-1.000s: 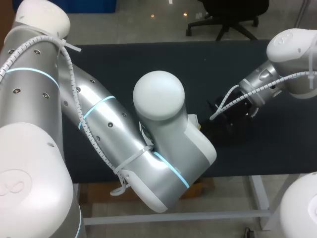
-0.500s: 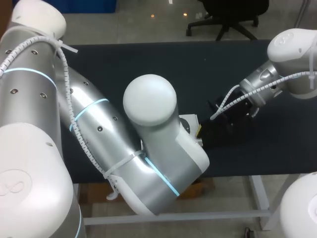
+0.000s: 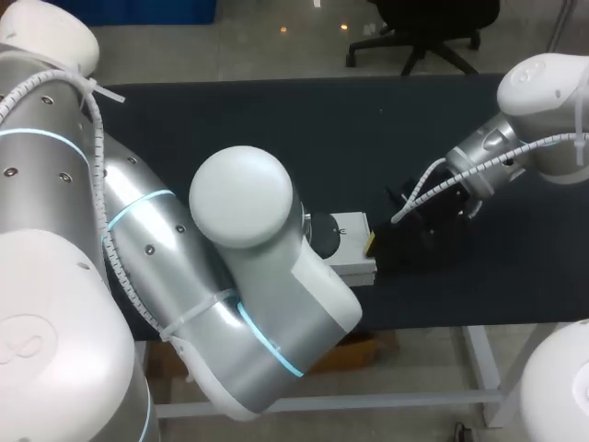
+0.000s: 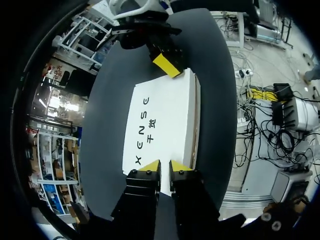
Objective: Assemble the packaging by folding the flat box into shape, placing the metal phone stand inside, and closing the box properly
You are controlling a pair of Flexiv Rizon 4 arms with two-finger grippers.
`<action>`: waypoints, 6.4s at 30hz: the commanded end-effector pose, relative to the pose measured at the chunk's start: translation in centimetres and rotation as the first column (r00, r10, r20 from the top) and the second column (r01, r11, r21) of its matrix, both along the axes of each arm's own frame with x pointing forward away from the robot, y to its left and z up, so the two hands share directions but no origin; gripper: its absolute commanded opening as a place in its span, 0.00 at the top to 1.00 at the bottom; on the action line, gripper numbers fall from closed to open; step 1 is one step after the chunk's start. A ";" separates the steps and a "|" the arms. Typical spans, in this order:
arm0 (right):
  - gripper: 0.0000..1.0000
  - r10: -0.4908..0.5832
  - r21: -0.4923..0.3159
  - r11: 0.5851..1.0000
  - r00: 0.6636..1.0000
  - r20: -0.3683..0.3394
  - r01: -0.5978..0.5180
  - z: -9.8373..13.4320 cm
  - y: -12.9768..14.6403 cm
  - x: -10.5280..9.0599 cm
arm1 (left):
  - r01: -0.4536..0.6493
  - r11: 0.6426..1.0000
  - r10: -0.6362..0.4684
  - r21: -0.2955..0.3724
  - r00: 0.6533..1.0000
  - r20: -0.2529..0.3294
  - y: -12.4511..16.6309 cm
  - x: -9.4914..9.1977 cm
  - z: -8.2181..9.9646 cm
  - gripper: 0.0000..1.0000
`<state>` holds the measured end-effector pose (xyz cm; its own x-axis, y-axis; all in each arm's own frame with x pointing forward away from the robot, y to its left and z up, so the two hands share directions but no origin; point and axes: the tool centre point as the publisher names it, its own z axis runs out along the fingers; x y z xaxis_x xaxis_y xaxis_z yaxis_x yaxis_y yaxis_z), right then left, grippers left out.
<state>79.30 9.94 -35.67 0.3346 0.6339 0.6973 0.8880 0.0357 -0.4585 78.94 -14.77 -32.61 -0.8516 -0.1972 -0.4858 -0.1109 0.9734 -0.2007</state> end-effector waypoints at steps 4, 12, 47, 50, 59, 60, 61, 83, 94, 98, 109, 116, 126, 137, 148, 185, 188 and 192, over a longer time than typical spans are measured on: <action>1.00 0.001 0.002 1.000 1.000 -0.003 -0.001 -0.2 0.0 0.0 | -0.026 0.997 0.025 -0.072 1.000 -0.018 1.1 0.4 0.7 1.00; 1.00 0.005 0.003 1.000 1.000 -0.007 -0.005 -0.4 0.1 0.1 | -0.065 0.995 0.060 -0.078 0.995 -0.074 1.6 1.2 -1.2 1.00; 1.00 0.003 -0.007 1.000 1.000 -0.020 -0.003 -0.9 0.1 -0.1 | -0.097 0.992 0.085 -0.082 0.986 -0.143 2.9 0.8 -4.1 1.00; 1.00 0.004 -0.006 1.000 1.000 -0.026 -0.004 -1.3 0.1 -0.2 | -0.104 0.991 0.091 -0.087 0.985 -0.149 3.1 0.7 -4.3 1.00; 1.00 -0.006 -0.005 1.000 0.999 -0.052 0.005 -2.5 0.1 -0.2 | -0.121 0.987 0.102 -0.104 0.980 -0.171 3.3 0.5 -5.1 1.00; 1.00 -0.007 -0.006 1.000 0.998 -0.054 0.007 -2.6 0.1 -0.2 | -0.123 0.987 0.104 -0.107 0.980 -0.172 3.3 0.5 -5.1 1.00; 1.00 -0.009 -0.006 1.000 0.998 -0.058 0.008 -2.7 0.0 -0.2 | -0.124 0.986 0.104 -0.108 0.979 -0.173 3.3 0.5 -5.2 1.00; 1.00 -0.017 -0.137 0.990 0.996 0.085 0.028 0.4 0.7 -1.8 | -0.124 0.984 0.106 -0.130 0.985 -0.133 3.2 -0.3 -3.0 1.00; 1.00 -0.032 -0.177 0.983 0.997 0.067 0.043 -0.6 0.3 -1.8 | -0.127 0.985 0.107 -0.121 0.981 -0.161 2.7 0.2 -4.2 1.00; 1.00 -0.039 -0.192 0.980 0.998 0.057 0.050 -1.1 0.3 -1.6 | -0.136 0.984 0.115 -0.114 0.978 -0.175 2.8 0.3 -4.6 1.00; 1.00 -0.058 -0.227 0.972 0.998 0.019 0.061 -2.8 0.2 -1.3 | -0.145 0.982 0.122 -0.118 0.976 -0.183 3.0 -0.1 -4.7 1.00; 1.00 -0.071 -0.198 0.976 0.994 0.084 0.086 -1.2 0.1 -1.8 | -0.153 0.980 0.131 -0.127 0.978 -0.164 3.1 -0.7 -3.6 1.00; 1.00 -0.081 -0.097 0.990 0.968 0.236 0.106 2.5 -0.4 -2.0 | -0.182 0.972 0.164 -0.146 0.978 -0.129 2.8 -1.5 -0.8 0.52; 0.10 -0.083 -0.040 0.993 0.894 0.440 0.112 5.3 -2.9 -1.5 | -0.235 0.960 0.217 -0.150 0.968 -0.130 1.5 -4.1 2.1 0.00; 0.00 -0.048 -0.010 0.997 0.742 0.668 0.074 7.3 -6.3 1.0 | -0.411 0.908 0.382 -0.082 0.893 -0.240 -1.1 -7.7 3.1 0.00; 0.00 0.113 -0.104 0.994 0.450 0.886 -0.046 8.4 -10.6 3.3 | -0.761 0.648 0.698 0.028 0.579 -0.421 -4.6 -10.5 1.5 0.00; 0.00 0.108 -0.108 0.994 0.393 0.913 -0.021 8.8 -11.1 3.3 | -0.804 0.594 0.729 0.035 0.519 -0.446 -4.9 -10.9 1.3 0.00; 0.00 0.096 -0.092 0.995 0.295 0.951 -0.030 9.1 -12.1 3.9 | -0.834 0.550 0.744 0.038 0.469 -0.476 -5.7 -11.5 1.0 0.00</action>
